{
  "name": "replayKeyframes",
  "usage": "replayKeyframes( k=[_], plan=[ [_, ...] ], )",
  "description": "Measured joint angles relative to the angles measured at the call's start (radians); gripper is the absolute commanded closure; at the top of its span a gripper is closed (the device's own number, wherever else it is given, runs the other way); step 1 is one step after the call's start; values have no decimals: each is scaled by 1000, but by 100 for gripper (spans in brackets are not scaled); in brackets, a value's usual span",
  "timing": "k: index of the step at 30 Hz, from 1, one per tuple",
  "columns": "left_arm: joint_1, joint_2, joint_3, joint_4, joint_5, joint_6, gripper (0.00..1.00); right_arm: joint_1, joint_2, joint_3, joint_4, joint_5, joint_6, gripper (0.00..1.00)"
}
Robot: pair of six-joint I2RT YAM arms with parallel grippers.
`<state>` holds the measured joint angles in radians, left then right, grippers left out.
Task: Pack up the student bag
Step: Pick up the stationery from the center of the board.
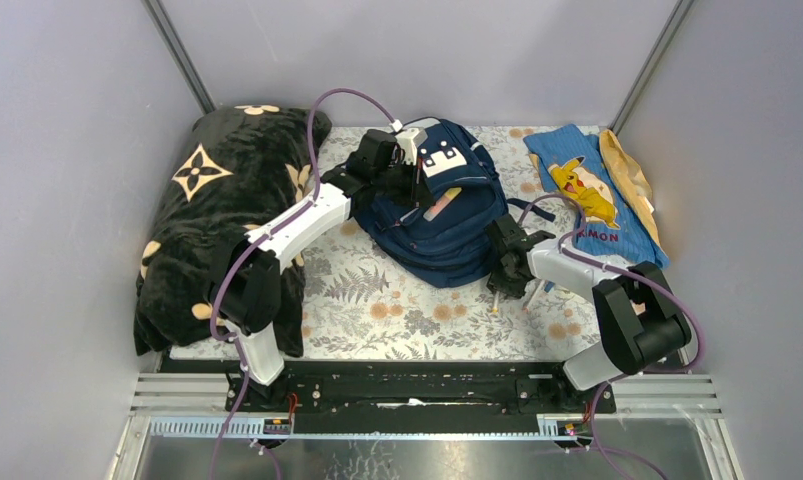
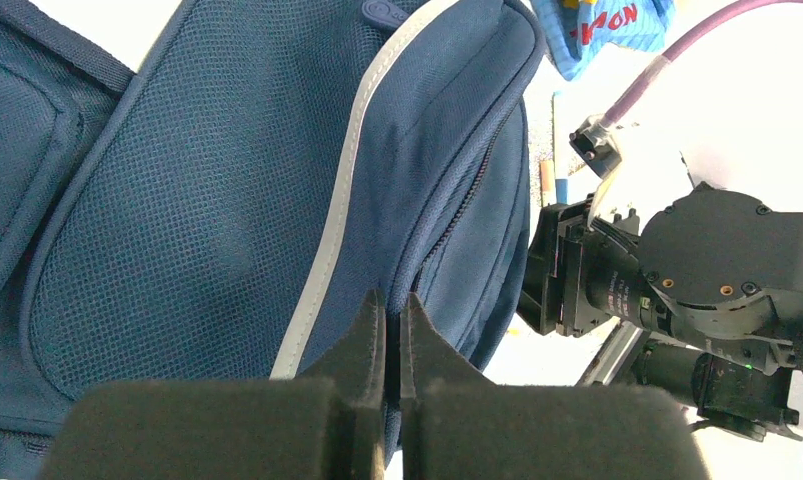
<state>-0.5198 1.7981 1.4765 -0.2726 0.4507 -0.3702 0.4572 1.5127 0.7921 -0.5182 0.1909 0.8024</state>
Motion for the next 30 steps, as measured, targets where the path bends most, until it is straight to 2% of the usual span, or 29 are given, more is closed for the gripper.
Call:
replayKeyframes(
  k=[2, 5, 6, 11, 17, 23, 30],
  plan=[
    [0, 0, 0, -1, 3, 3, 100, 0, 3, 2, -2, 2, 0, 74],
    [0, 0, 0, -2, 5, 3, 100, 0, 0, -2, 5, 2, 11, 98],
    [0, 0, 0, -2, 5, 3, 100, 0, -5, -6, 10, 2, 13, 100],
    [0, 0, 0, -12, 18, 2, 100, 0, -68, -55, 23, -9, 43, 100],
    [6, 0, 0, -19, 32, -5, 100, 0, -216, -52, -58, -25, 47, 100],
    [6, 0, 0, -19, 32, -17, 100, 0, -286, 79, -138, -45, 43, 100],
    [6, 4, 0, -19, 35, -25, 100, 0, -260, 189, -22, -109, 61, 100]
  ],
)
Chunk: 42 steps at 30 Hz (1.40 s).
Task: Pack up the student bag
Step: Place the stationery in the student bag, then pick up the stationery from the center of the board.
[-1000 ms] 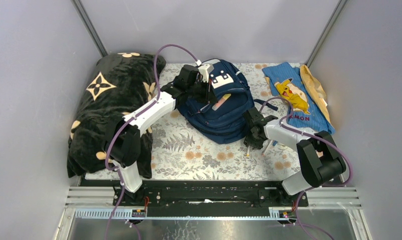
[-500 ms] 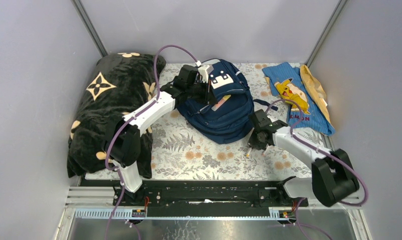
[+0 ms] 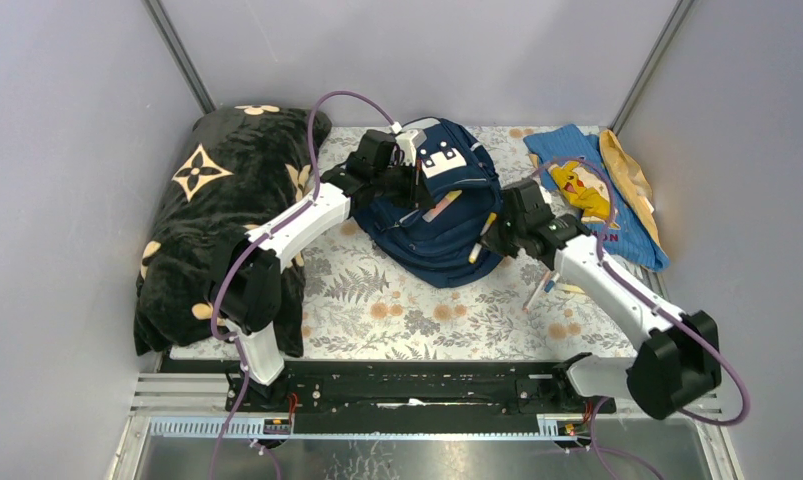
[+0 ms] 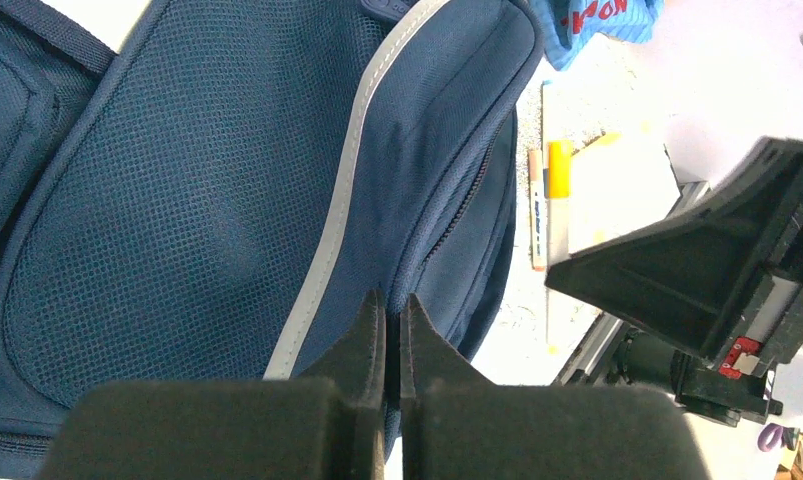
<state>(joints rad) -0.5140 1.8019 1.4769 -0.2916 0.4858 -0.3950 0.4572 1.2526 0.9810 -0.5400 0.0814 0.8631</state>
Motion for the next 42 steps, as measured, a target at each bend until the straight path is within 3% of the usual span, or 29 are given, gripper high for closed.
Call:
replayKeyframes(
  k=[8, 13, 14, 20, 25, 32, 37, 42],
  plan=[
    [0, 0, 2, 0, 1, -3, 100, 0, 300, 209, 213, -84, 53, 100],
    [1, -1, 2, 2, -7, -19, 100, 0, 423, 264, 293, -96, 110, 45],
    [2, -1, 2, 4, -10, -23, 100, 0, 432, 264, 297, -97, 119, 42],
    [6, -9, 2, 9, -15, -40, 100, -2, 407, 264, 278, -63, 86, 40],
    [5, -10, -6, 10, -15, -43, 100, -25, 233, 238, 140, 140, -12, 41],
    [5, -14, -22, 16, -29, -52, 100, -190, -94, -55, -138, 325, 25, 41],
    [5, -14, -23, 17, -32, -60, 100, -190, -106, -217, -244, 311, 90, 41],
    [5, -14, -28, 21, -31, -63, 100, -204, -43, -248, -215, 266, 83, 48]
  ],
)
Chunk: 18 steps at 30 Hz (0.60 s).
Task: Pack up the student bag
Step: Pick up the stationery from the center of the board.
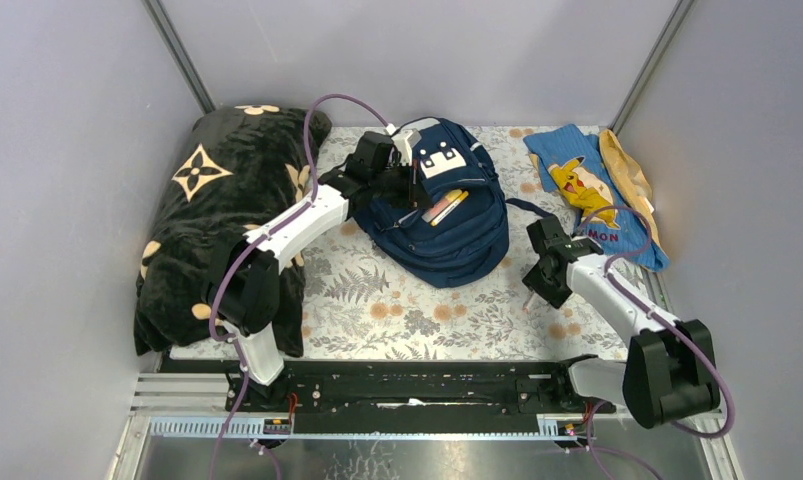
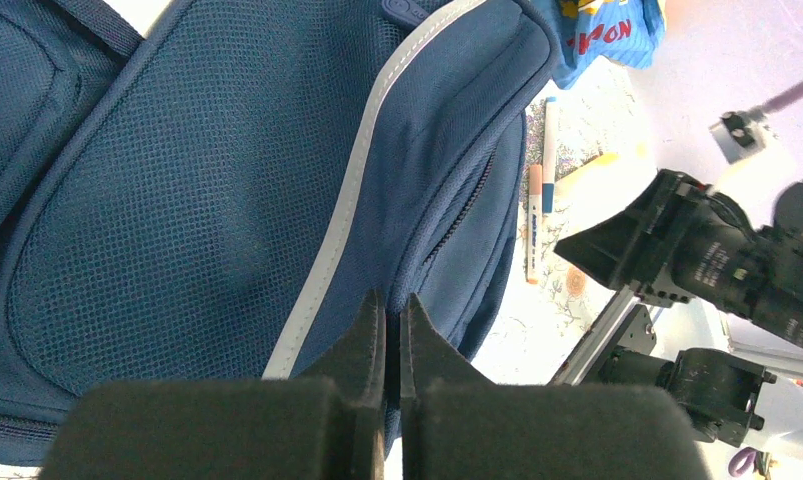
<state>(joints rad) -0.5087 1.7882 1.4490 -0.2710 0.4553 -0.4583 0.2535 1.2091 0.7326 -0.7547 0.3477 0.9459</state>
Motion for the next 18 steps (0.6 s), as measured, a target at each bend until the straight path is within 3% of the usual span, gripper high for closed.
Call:
replayKeyframes(
  k=[15, 18],
  plan=[
    [0, 0, -5, 5, 1, 0, 100, -20, 211, -24, 229, -125, -90, 61],
    [0, 0, -5, 5, 1, 0, 100, -22, 211, -26, 233, -126, -99, 73]
  ],
)
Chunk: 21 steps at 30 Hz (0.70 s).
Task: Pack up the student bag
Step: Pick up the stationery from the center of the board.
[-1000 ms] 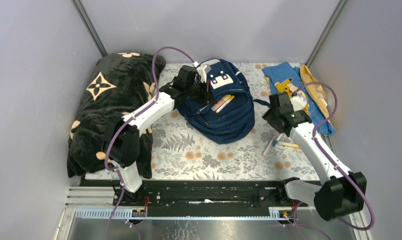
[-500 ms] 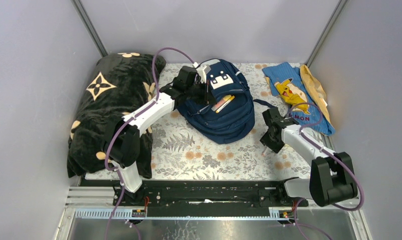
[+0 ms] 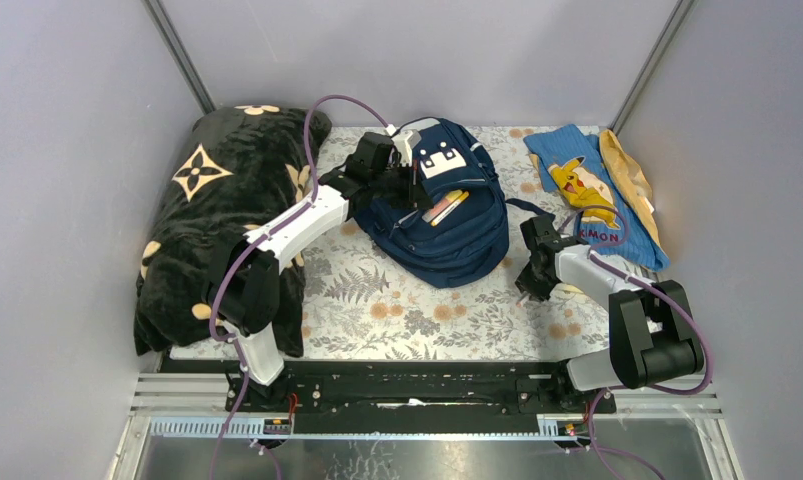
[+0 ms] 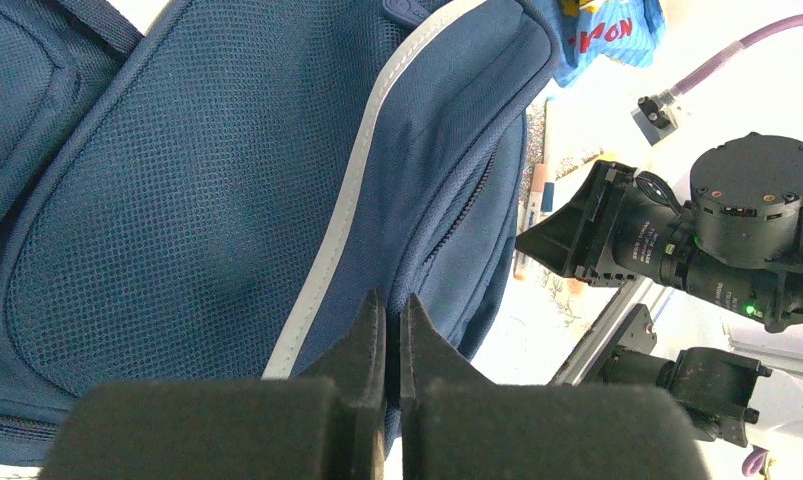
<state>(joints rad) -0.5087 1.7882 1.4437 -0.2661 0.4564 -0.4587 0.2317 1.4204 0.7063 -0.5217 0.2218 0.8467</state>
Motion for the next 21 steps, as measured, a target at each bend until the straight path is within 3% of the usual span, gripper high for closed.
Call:
replayKeyframes(
  k=[4, 14, 21],
  plan=[
    [0, 0, 0, 0, 0, 0, 100, -5, 0, -2, 3, -4, -15, 100],
    [0, 0, 0, 0, -1, 0, 100, -6, -60, 56, -25, -44, -96, 100],
    [0, 0, 0, 3, -5, -15, 100, 2, -182, 206, 8, -185, -132, 100]
  ],
)
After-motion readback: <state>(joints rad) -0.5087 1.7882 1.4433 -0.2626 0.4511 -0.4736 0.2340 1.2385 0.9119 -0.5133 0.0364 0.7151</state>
